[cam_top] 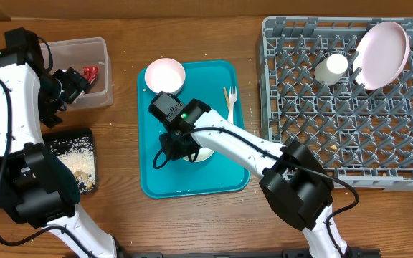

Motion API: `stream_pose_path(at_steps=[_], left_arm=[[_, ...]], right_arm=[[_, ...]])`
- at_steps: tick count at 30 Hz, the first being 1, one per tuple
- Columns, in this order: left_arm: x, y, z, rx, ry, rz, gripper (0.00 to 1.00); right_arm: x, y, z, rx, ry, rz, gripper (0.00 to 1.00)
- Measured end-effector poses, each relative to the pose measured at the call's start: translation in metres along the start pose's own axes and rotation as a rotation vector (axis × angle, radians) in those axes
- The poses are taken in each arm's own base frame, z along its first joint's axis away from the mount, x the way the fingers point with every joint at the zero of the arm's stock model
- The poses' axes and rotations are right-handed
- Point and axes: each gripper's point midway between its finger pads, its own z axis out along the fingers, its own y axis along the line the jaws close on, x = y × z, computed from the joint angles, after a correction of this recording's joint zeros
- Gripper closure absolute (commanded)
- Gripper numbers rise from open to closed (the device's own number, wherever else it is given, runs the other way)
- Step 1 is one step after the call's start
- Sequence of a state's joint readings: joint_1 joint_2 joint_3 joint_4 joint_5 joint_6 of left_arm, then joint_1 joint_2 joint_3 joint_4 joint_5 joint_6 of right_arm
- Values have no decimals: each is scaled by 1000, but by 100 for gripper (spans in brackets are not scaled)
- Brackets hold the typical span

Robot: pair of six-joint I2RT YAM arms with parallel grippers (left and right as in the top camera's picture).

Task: Sort waste into correct bins and load items into the dishwasher rack
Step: 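Reach the right gripper to the white bowl and grasp its rim, then carry the white bowl right and set it in the dish rack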

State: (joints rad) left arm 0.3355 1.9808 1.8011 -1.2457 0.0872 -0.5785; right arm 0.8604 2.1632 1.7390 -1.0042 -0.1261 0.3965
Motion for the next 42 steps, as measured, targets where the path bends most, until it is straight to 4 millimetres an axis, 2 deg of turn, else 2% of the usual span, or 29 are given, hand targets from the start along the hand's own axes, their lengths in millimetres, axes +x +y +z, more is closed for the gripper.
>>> stream_pose_path(at_steps=[7, 11, 17, 22, 24, 27, 31, 34, 36, 38, 42], left_arm=[[0, 0, 0, 0, 0, 0, 0], [0, 0, 0, 0, 0, 0, 0], [0, 0, 0, 0, 0, 0, 0], [0, 0, 0, 0, 0, 0, 0], [0, 0, 0, 0, 0, 0, 0], [0, 0, 0, 0, 0, 0, 0], [0, 0, 0, 0, 0, 0, 0], [0, 0, 0, 0, 0, 0, 0], [0, 0, 0, 0, 0, 0, 0], [0, 0, 0, 0, 0, 0, 0], [0, 0, 0, 0, 0, 0, 0]], right_arm=[[5, 0, 4, 20, 6, -8, 81], [6, 0, 4, 26, 3, -2, 96], [6, -1, 3, 34, 3, 15, 96], [12, -7, -6, 58, 36, 32, 96], [10, -11, -20, 56, 27, 48, 96], [1, -21, -57, 31, -25, 88, 96], [-13, -56, -138, -12, -169, 183, 96], [-17, -104, -212, -28, -315, 292, 96], [-10, -142, -250, -27, -387, 365, 96], [0, -178, -275, -41, -421, 429, 96], [13, -235, -297, -156, -458, 487, 96]])
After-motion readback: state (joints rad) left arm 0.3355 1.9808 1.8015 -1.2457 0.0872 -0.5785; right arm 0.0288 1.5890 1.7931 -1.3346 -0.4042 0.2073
